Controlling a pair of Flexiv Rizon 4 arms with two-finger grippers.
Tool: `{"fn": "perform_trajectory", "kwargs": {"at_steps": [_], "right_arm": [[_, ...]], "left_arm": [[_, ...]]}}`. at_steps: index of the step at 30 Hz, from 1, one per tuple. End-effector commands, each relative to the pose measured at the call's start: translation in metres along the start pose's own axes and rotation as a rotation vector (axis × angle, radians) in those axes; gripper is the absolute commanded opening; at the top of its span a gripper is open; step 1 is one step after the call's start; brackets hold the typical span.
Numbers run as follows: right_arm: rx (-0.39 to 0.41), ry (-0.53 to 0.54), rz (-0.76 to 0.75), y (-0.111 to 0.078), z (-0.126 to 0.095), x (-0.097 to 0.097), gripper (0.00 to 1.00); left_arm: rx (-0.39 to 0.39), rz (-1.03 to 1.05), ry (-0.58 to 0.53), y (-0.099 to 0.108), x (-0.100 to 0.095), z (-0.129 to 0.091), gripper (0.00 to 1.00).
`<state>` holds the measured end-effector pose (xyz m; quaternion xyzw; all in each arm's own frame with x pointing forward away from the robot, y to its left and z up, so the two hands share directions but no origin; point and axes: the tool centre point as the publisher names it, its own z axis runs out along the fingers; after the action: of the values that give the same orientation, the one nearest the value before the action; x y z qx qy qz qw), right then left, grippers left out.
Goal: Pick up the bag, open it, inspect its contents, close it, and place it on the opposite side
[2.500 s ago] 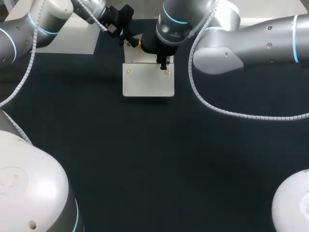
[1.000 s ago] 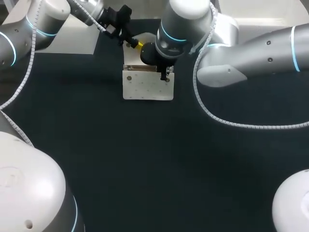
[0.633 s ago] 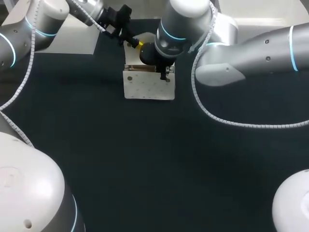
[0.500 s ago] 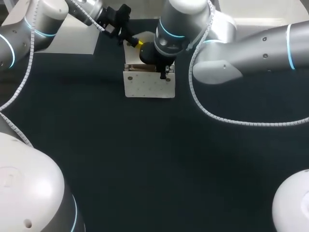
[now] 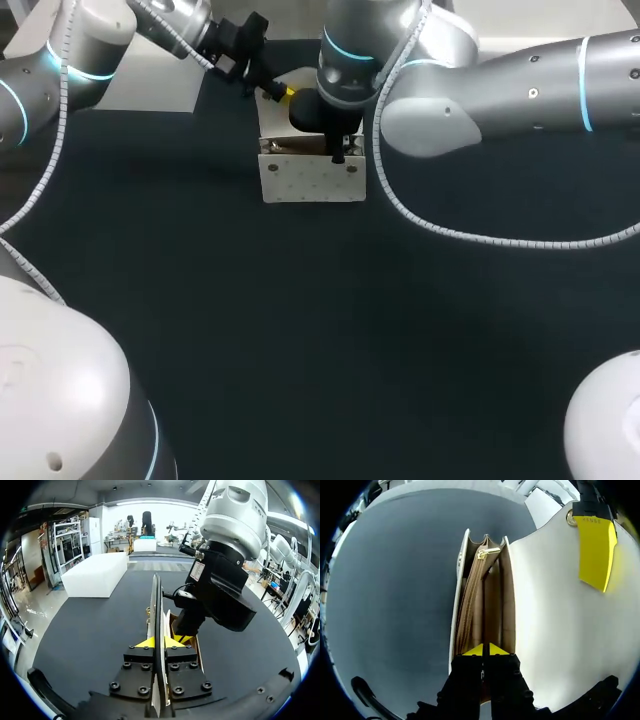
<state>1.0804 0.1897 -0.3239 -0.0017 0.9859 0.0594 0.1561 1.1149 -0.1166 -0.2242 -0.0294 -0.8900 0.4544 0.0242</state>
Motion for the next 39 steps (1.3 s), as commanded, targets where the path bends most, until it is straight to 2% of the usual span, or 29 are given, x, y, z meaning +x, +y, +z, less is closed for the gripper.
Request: {"fn": "perform_trajectory", "kwargs": {"at_steps": [1,16,39], "right_arm": [[-0.005,0.037,-0.001,0.0,0.009,-0.005,1.0],[-0.004,0.07,-0.006,0.0,0.018,-0.003,1.0],[0.0,0.072,-0.004,0.0,0.019,-0.006,1.0]], "left_arm": [[0.008,0.004,0.023,0.0,-0.004,0.001,0.0],[0.021,-0.003,0.049,0.002,-0.008,0.003,0.0],[0.02,0.008,0.052,0.002,-0.009,0.003,0.0]]}}
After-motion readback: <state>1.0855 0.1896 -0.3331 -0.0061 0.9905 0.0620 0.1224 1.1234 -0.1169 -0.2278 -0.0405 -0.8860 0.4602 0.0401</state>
